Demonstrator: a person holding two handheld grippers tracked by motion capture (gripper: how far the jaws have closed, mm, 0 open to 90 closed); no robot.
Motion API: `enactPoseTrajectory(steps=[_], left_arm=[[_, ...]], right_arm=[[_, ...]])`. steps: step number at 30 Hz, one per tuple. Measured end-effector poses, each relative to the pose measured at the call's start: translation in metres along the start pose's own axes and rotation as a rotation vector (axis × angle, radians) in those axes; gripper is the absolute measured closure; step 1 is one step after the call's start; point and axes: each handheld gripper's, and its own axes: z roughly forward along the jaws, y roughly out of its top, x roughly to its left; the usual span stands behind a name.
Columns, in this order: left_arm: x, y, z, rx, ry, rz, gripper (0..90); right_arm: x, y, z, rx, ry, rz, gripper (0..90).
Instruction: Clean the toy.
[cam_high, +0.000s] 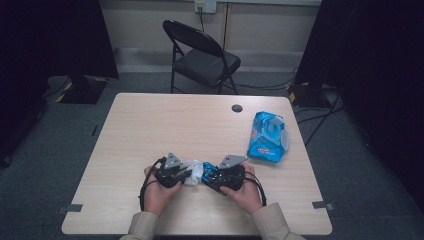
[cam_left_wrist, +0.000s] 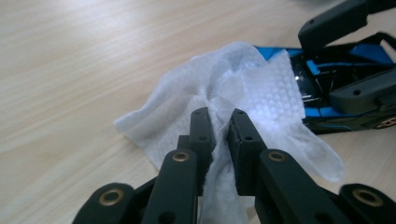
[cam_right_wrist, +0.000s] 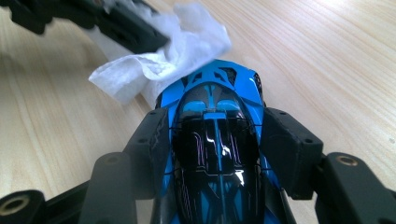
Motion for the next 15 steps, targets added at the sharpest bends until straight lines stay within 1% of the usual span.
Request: enactPoseTrajectory(steps=[3, 6, 9, 11, 15], left_arm=[[-0.0041, -0.0017, 0.0061, 0.015, -0.003, 0.015, 81.4], [-0.0047, -0.0030, 0.0065, 0.017, -0.002, 0.002, 81.6], [-0.0057, -0.0039, 0.0056, 0.030, -0.006, -0.002, 82.0], [-0.0074, -0.0047, 0.0048, 0.038, -0.006, 0.003, 82.2], [-0.0100, -0.0065, 0.0030, 0.041, -0.013, 0.001, 82.3]], right_arm=[[0.0001, -0.0001, 0.0000, -0.001, -0.001, 0.000, 43.5], [0.0005, 0.0000, -0.0002, 0.002, -0.002, -0.005, 43.5], [0.0007, 0.0005, 0.0000, 0.005, -0.003, -0.005, 43.5], [0.0007, 0.0009, -0.0001, 0.008, -0.003, -0.005, 43.5], [0.0010, 0.0010, -0.0001, 0.010, -0.004, -0.004, 43.5]])
